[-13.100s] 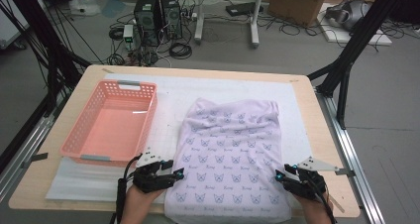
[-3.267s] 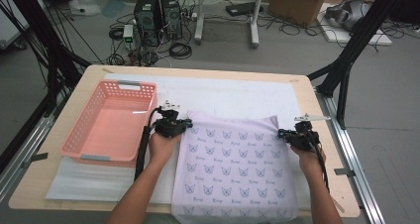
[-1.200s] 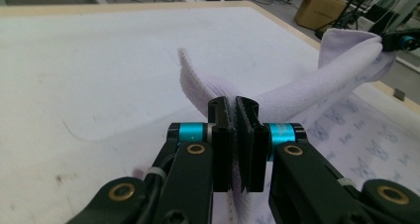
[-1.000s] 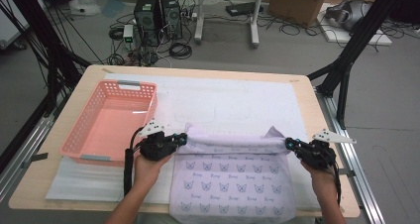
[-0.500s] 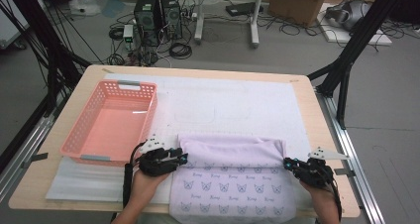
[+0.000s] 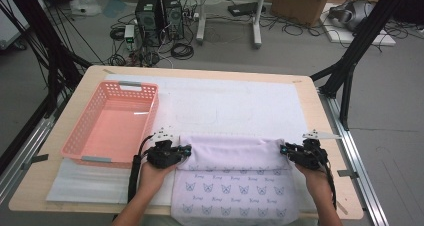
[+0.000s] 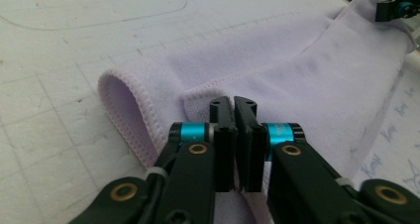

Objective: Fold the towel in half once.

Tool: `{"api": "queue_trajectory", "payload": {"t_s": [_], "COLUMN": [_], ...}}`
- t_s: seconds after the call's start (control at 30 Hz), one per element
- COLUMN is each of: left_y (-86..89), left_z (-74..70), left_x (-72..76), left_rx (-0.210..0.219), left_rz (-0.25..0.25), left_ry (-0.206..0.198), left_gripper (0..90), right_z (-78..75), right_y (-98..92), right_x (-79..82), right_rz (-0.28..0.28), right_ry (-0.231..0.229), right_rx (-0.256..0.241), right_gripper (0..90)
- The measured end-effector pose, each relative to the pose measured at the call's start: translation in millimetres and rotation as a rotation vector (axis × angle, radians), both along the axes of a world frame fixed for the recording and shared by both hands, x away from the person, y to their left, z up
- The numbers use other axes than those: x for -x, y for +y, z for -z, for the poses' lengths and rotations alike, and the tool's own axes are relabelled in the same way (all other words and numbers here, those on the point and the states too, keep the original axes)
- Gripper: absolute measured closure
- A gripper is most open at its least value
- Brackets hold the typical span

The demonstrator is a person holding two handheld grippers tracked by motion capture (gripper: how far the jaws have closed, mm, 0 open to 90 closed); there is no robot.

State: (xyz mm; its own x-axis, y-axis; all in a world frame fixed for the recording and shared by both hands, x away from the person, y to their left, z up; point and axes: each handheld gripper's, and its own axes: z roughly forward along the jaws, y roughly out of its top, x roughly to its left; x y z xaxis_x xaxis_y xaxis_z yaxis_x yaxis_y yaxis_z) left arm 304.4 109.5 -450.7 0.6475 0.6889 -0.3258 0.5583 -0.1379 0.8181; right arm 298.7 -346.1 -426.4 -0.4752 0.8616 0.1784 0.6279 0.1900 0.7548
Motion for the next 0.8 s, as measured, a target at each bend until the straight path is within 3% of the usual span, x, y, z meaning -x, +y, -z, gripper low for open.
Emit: {"api": "queue_trajectory", "payload": {"t_s": [0.1,0.33,0.63,0.8], "left_y": [5.7,18.9,27.6,34.3], "left_z": [-6.5,-15.6,-16.7,-17.7], "left_x": [7.1,30.7,55.7,73.4], "left_rx": [0.022,0.065,0.074,0.081], "left_rz": [0.013,0.017,0.034,0.051], "left_ry": [-0.023,-0.069,-0.071,-0.072], "left_gripper": [87.4,87.4,87.4,87.5], "right_z": [-1.0,-9.8,-1.2,-3.4], "right_y": [-3.3,-13.9,-22.0,-23.4], "right_x": [9.9,52.3,81.9,100.2], "right_rz": [-0.005,-0.046,-0.056,-0.079], "right_ry": [-0.022,-0.100,-0.071,-0.077], "right_rx": [-0.012,-0.066,-0.081,-0.080], "right_gripper": [86.7,86.6,86.7,86.7]}}
